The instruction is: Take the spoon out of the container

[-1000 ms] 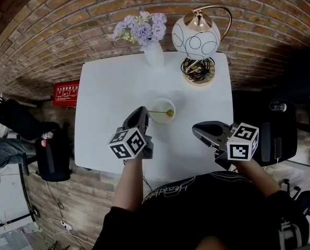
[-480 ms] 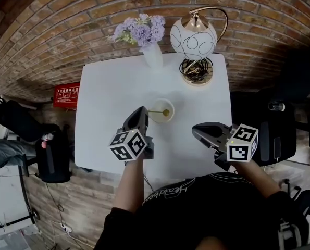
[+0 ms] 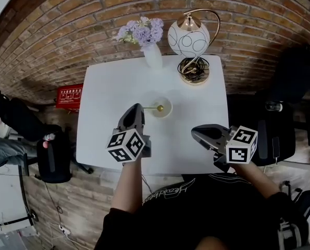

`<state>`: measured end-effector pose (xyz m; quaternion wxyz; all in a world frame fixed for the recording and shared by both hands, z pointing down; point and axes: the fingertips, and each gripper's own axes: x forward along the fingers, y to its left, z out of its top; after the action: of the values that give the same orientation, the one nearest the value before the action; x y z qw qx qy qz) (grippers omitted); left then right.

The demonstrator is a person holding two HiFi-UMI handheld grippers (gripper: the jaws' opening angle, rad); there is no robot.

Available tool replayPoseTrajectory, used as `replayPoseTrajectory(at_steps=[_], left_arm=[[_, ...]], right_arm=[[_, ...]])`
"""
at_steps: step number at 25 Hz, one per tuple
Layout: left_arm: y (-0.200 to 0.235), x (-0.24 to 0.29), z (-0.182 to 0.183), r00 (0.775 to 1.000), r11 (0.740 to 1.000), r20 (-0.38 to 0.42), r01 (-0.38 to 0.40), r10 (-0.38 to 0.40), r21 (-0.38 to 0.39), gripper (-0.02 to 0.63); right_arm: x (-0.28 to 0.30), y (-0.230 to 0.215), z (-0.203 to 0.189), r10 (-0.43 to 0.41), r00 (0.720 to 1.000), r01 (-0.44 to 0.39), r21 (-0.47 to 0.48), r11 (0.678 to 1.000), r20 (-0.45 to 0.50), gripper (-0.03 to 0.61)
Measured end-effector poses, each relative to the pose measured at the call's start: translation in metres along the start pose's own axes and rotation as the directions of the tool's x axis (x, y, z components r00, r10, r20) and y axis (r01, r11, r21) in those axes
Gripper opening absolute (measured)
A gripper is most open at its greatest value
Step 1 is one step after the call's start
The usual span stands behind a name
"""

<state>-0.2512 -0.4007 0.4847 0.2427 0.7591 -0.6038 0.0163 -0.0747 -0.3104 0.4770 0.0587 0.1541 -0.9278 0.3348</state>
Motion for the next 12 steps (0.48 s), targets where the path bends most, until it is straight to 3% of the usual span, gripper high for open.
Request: replayPoseTrajectory(at_steps=[12], left_arm=[[-0.060,-0.085,0.027,0.996,0.996,0.058,0.070,-0.073,0.061,0.008]], right_arm=[[-0.027,0.050,0.009,0.024,0.996,-0.021,-0.047,0.999,0.081,-0.003]])
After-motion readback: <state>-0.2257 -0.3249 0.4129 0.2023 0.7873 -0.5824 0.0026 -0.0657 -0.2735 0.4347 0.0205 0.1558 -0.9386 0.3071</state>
